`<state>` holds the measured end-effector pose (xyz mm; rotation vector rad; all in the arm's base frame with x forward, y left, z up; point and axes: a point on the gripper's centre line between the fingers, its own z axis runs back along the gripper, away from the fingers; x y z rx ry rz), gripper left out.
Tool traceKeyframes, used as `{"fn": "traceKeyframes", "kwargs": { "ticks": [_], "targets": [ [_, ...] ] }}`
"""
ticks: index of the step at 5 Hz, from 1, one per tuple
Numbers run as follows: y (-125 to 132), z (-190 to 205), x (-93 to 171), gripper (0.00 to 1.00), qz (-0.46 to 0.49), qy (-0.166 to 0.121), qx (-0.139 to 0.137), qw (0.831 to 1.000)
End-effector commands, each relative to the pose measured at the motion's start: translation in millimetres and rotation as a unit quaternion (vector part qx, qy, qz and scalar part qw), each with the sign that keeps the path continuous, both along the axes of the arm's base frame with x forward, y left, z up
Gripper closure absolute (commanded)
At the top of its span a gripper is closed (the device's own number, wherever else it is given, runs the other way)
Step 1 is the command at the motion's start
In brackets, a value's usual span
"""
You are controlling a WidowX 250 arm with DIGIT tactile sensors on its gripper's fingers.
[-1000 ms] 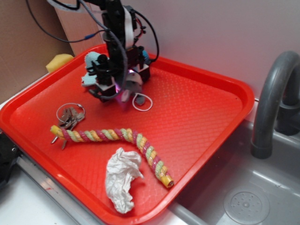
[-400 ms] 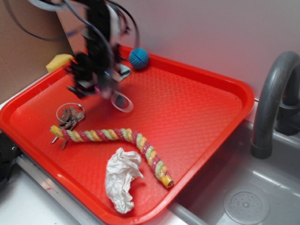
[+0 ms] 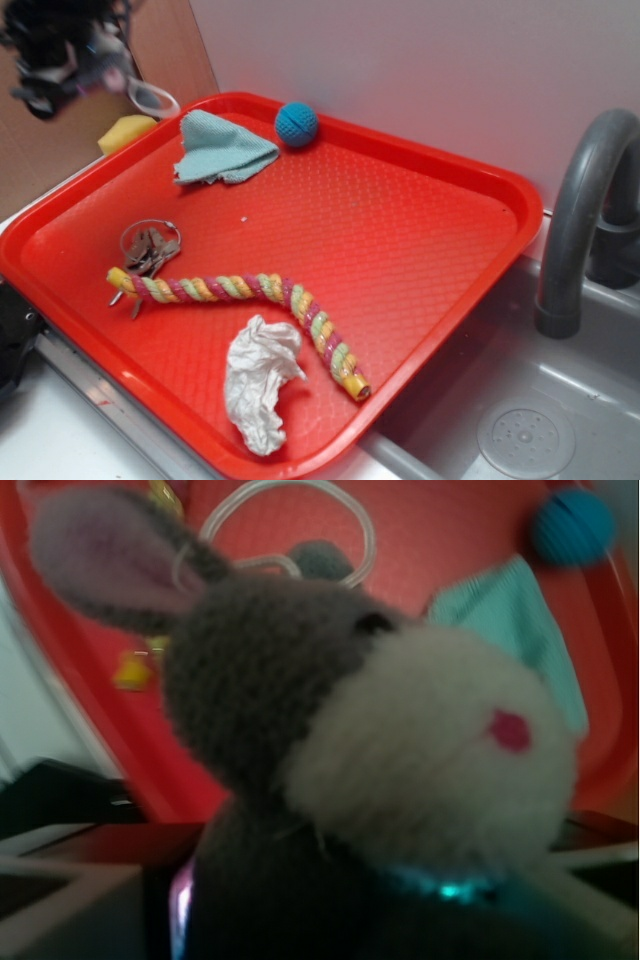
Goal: Grab the gray animal.
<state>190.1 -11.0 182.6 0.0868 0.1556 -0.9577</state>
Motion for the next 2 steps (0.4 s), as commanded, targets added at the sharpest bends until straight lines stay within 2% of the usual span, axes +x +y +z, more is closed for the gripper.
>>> {"fn": "traceKeyframes", "kwargs": {
  "ticks": [1,2],
  "targets": [
    [-36.7,60.8,-25.8,1.00,0.247,-0.068,-0.066,0.964],
    [-41.7,54.3,-17.6,1.00,0.274,-0.081,-0.042,0.957]
  ]
}}
